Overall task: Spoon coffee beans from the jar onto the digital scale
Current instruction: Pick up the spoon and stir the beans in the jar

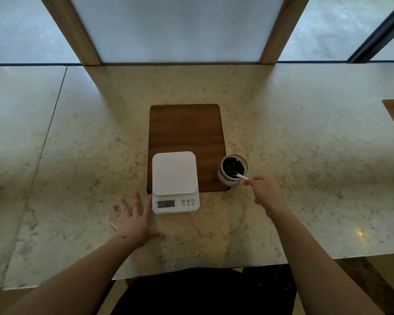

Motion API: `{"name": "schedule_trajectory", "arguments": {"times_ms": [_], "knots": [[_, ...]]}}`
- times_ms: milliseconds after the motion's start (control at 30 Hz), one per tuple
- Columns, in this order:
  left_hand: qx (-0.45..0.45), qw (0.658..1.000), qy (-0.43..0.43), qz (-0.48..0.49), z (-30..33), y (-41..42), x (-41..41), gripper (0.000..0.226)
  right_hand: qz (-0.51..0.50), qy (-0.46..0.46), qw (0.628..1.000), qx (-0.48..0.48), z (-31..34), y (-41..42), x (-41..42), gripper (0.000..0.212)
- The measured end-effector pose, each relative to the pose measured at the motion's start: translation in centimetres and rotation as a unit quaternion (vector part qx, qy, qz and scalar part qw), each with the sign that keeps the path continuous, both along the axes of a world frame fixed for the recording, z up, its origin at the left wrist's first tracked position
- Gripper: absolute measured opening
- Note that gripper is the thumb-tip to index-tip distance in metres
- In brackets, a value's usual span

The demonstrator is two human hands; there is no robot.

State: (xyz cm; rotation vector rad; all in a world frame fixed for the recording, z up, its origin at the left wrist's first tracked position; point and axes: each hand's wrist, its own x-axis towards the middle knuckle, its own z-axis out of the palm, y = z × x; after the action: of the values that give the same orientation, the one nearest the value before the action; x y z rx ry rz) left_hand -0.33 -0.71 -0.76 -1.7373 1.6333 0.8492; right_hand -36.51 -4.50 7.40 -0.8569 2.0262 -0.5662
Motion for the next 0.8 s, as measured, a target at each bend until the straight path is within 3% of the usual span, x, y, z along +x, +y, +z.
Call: {"name": "schedule_trajectory", "arguments": {"times_ms": [400,800], "knots": [[0.001,1.0,-0.004,0.0,0.0,0.0,-0.1,0.141,0.011,0.003,1.0,0.001,0.0,0.1,0.3,0.031],[0.003,1.0,-0.005,-0.001,0.4,0.0,-0.2,0.14,-0.083,-0.113,0.99,0.006,-0.8,0.9,0.5,0.031]]}}
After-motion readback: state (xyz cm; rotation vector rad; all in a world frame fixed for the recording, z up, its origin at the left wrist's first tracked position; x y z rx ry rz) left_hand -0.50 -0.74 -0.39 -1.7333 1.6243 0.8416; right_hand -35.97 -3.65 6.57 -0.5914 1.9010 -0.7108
